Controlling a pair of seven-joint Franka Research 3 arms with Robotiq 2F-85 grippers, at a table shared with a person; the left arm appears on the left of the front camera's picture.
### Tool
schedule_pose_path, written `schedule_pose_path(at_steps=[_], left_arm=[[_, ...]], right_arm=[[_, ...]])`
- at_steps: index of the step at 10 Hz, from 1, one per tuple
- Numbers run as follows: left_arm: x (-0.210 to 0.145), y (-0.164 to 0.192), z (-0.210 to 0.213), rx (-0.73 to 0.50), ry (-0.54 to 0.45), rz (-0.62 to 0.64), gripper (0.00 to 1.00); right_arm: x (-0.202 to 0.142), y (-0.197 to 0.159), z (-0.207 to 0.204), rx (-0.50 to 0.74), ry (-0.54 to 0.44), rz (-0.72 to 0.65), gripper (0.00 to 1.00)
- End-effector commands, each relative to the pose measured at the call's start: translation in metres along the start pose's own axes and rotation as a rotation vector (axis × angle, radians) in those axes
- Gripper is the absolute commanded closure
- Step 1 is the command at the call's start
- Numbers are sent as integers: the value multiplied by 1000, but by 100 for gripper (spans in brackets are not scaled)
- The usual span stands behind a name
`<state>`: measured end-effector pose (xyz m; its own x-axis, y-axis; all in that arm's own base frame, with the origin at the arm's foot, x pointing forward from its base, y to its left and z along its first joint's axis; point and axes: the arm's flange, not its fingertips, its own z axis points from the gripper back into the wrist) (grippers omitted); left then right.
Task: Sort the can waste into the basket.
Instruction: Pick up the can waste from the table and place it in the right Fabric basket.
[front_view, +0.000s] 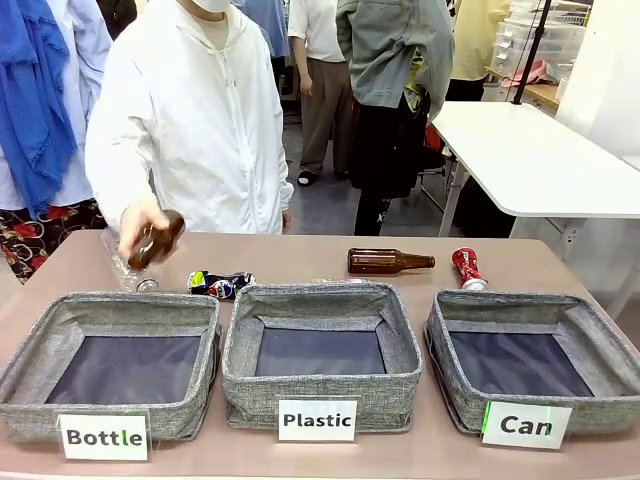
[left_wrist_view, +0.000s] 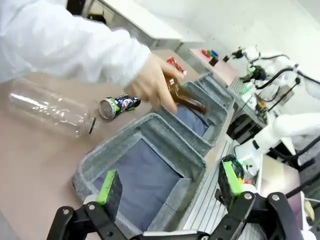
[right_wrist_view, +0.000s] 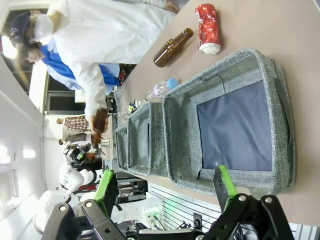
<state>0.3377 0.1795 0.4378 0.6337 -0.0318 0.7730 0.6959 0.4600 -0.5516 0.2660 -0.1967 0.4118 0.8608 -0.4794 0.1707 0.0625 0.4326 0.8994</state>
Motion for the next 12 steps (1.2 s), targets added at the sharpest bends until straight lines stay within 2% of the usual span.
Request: schedule_pose_path(at_steps=[1,2,3,4,6,8,10,12], left_arm=[[31,2,-20,-12,90,-33,0],[41,9,-15,-34,114,-30,0],[34,13,6,-16,33,7,0],[13,10,27,-14,-15,9,0],[-40,7,71,10,-197,73,0],[-82,10,88,2,-295,126,0],[-100,16,93,5,-350,166,0],[-93,17,92,5,-326,167,0]], right_arm=[[3,0,1,26,-16,27,0],[3,0,1,26,-16,27,0],[3,0,1,26,-16,27,0],[3,0,1,26,-16,27,0],[3,0,1,26,-16,27,0],[3,0,1,26,-16,27,0],[3,0,1,26,-16,27,0],[3,0,1,26,-16,27,0]])
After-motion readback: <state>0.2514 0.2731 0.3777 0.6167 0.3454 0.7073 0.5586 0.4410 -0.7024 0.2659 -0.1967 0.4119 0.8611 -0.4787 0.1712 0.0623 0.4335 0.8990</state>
